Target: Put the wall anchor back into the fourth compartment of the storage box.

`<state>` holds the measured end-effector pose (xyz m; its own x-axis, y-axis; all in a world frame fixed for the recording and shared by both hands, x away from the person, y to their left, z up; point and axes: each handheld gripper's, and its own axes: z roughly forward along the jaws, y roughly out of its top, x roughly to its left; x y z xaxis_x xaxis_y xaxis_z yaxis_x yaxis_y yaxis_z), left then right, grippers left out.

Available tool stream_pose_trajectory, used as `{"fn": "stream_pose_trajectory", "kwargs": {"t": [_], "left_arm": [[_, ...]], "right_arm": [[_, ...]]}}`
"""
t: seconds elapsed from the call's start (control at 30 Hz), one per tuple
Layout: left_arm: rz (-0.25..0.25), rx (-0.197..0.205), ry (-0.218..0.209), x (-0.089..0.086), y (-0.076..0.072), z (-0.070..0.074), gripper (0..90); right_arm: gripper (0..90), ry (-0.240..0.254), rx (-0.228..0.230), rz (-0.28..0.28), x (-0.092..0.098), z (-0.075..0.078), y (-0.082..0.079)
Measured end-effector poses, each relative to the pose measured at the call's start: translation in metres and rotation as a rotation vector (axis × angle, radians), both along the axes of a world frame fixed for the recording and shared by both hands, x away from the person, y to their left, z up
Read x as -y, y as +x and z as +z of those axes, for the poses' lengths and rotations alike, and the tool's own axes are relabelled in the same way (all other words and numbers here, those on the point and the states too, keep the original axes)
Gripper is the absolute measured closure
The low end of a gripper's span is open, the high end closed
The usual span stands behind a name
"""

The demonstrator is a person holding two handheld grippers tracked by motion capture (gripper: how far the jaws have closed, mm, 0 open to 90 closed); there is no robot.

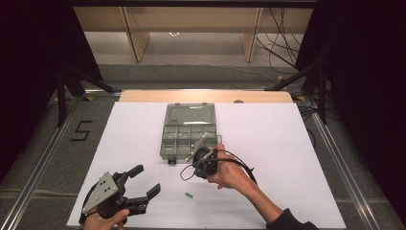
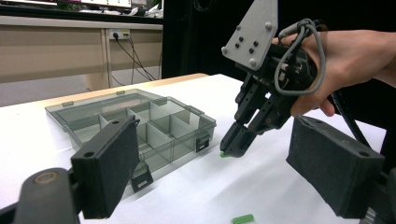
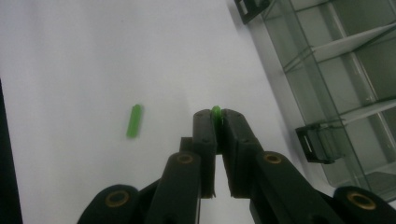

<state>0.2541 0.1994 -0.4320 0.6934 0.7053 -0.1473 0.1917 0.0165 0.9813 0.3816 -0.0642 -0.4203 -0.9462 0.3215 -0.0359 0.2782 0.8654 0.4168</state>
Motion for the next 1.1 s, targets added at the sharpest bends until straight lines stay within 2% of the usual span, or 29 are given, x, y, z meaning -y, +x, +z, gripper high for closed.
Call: {"fn": "stream_pose_trajectory", "kwargs": {"t": [0.13, 0.2, 0.57, 0.8, 1.1], "left_arm": [[-0.006, 0.006, -0.013, 0.001, 0.001, -0.001, 15.8], [0.002, -0.003, -0.002, 0.0, 0.0, 0.0, 15.8], [0.002, -0.004, 0.001, 0.001, 0.0, -0.001, 15.8], [0.002, -0.004, 0.001, 0.0, 0.0, -0.001, 15.8], [0.001, -0.003, 0.0, 0.001, 0.0, -0.001, 15.8]], "right_arm": [[84.2, 0.005, 0.01, -0.009, 0.003, 0.003, 0.004], [84.2, 0.01, 0.008, -0.021, 0.005, 0.005, 0.007], [84.3, 0.032, 0.032, -0.055, 0.014, 0.02, 0.021], [84.2, 0.039, 0.051, -0.088, 0.022, 0.031, 0.038], [84.3, 0.036, 0.076, -0.132, 0.029, 0.034, 0.061]]}}
